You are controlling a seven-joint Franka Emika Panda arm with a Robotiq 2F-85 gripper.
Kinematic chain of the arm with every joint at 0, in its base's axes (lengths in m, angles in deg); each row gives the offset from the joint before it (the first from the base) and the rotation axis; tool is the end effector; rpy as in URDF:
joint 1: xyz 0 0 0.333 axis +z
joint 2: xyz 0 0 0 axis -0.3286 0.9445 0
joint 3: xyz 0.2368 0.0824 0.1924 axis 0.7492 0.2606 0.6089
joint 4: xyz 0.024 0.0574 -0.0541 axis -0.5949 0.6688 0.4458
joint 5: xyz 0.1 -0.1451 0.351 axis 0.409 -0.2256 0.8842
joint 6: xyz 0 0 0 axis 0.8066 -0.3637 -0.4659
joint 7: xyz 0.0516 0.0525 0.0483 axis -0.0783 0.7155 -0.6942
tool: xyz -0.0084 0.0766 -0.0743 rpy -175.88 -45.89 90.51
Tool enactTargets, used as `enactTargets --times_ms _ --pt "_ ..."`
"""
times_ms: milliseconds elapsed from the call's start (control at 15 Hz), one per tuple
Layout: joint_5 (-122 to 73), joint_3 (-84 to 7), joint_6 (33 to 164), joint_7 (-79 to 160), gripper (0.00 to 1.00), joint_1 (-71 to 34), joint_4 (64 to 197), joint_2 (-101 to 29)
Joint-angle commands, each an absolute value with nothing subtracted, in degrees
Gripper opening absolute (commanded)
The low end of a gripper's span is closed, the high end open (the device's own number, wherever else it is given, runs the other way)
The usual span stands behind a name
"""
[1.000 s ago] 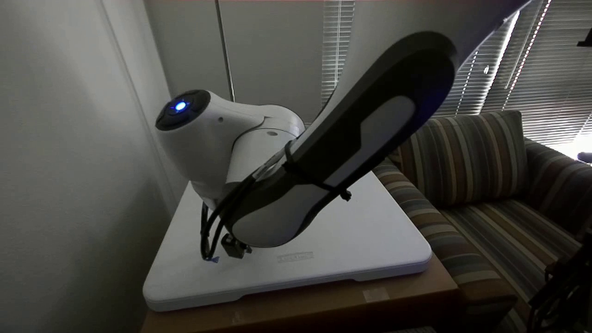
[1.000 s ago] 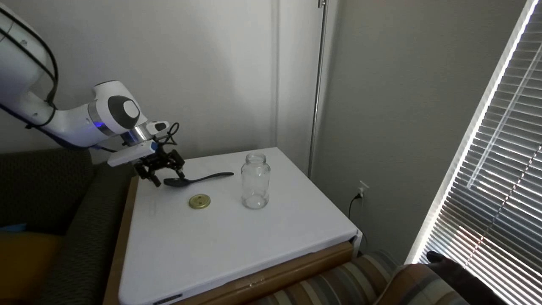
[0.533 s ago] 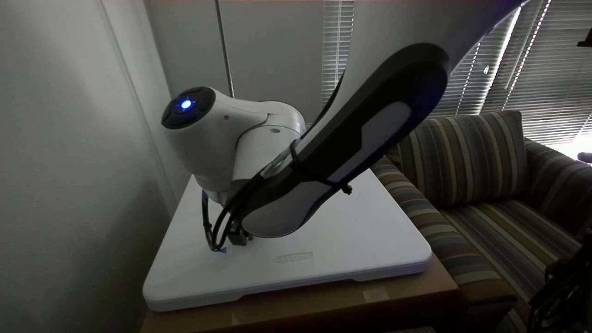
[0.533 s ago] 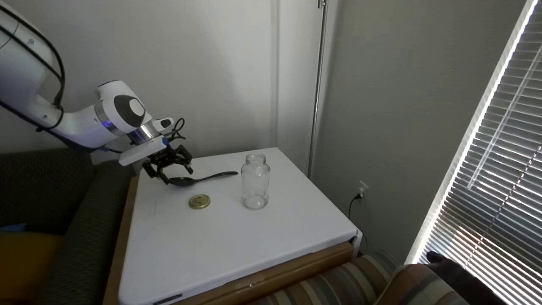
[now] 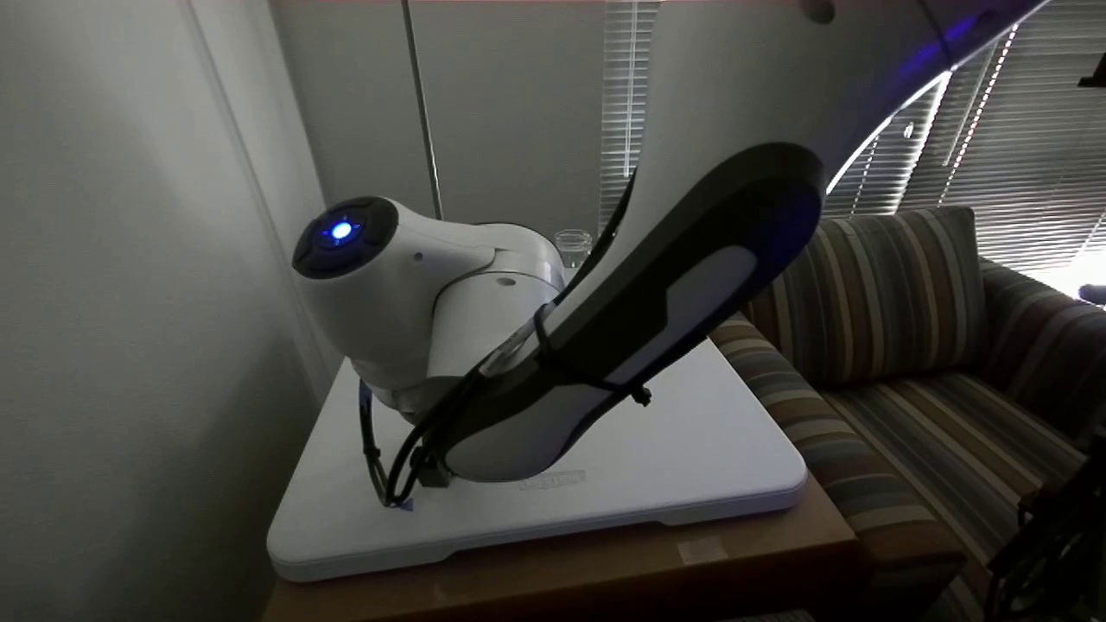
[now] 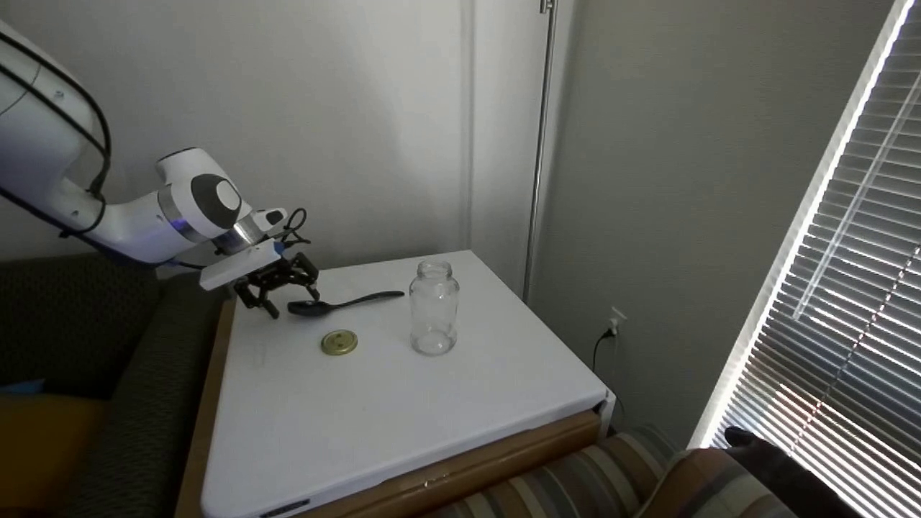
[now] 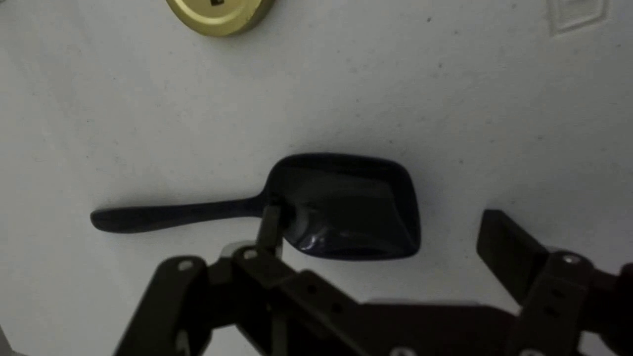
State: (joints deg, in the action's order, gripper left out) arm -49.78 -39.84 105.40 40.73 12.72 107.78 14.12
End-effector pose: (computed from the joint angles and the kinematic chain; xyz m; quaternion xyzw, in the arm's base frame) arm 0.6598 0.3491 0.0664 0.8962 0.3917 0.0961 0.1848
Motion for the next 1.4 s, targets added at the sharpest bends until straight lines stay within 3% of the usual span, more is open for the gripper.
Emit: enactTargets --times_ms 0,67,133,200,400,600,667,800,1333 --pt "-50.83 -40.76 105.91 40.01 1.0 12.74 106.9 14.98" --pt "-50.86 -40.93 105.93 40.14 0.84 12.78 106.96 14.82" --pt "-50.95 -41.21 105.93 40.41 0.8 12.93 107.06 14.76" --pt "-50.93 -41.35 105.92 40.48 0.66 12.99 107.2 14.62" --pt "-50.92 -41.76 105.88 40.58 0.45 13.15 107.35 14.48" --pt "-50.86 -41.99 105.9 40.53 0.32 13.16 107.31 14.47" --pt "-50.86 -42.06 105.92 40.57 0.16 13.2 107.33 14.46" --pt "-50.81 -41.94 105.92 40.27 0.02 13.12 107.51 14.3" --pt "-50.92 -42.19 105.42 39.71 0.02 13.07 108.96 12.09"
